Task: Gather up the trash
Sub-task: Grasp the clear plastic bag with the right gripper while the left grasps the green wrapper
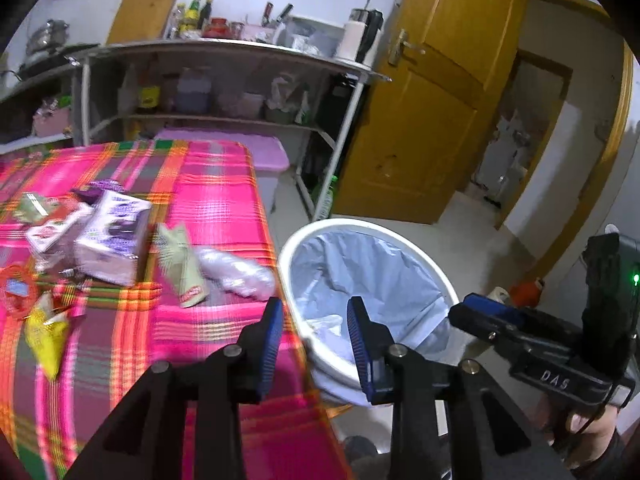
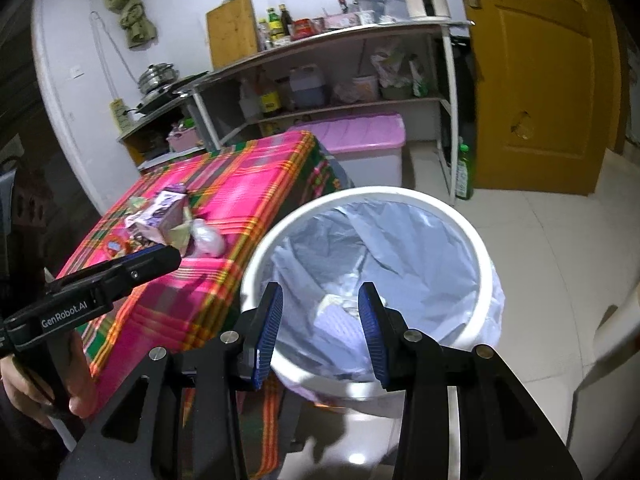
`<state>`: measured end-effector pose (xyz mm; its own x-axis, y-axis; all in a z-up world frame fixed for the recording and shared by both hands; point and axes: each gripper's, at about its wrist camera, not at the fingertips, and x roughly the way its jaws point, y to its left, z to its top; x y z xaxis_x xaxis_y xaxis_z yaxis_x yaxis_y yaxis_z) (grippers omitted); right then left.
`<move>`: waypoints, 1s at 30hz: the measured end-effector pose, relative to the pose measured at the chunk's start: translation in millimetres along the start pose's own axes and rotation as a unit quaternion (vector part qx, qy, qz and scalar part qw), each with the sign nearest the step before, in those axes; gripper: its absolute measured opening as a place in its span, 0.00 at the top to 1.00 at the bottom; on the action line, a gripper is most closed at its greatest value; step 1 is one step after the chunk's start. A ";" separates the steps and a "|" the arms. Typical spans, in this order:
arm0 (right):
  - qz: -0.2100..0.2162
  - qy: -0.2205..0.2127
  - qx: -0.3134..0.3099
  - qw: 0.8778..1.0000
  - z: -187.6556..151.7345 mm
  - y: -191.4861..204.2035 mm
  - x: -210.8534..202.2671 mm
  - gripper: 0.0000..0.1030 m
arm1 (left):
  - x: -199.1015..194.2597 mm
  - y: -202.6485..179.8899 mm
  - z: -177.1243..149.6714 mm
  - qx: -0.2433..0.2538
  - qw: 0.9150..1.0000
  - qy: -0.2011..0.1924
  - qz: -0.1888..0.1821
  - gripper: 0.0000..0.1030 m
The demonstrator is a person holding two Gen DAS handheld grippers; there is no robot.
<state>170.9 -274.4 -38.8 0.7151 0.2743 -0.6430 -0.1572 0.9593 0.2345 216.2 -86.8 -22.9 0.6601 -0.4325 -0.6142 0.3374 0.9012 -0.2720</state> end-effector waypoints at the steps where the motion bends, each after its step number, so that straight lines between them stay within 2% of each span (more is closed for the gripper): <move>1: 0.002 -0.001 -0.006 1.000 0.1 4.9 -0.8 0.61 | -5.3 2.0 -2.1 0.000 1.000 -0.003 0.005 0.68; 8: 0.027 0.006 -0.035 0.999 1.5 32.2 8.2 0.61 | -35.6 26.3 -13.1 -0.013 0.999 -0.017 0.039 0.68; 16: 0.051 0.026 -0.068 0.996 8.3 58.1 34.1 0.61 | -41.5 54.9 -11.8 -0.033 0.997 -0.024 0.062 0.68; 30: 0.075 0.049 -0.138 0.986 40.3 96.3 101.7 0.61 | -38.3 80.6 -7.9 -0.053 0.996 -0.026 0.068 0.68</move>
<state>255.9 -156.8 -52.2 0.6029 0.4060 -0.6869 -0.4448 0.8857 0.1331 212.8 2.6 -27.1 0.7293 -0.3045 -0.6128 0.1719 0.9483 -0.2666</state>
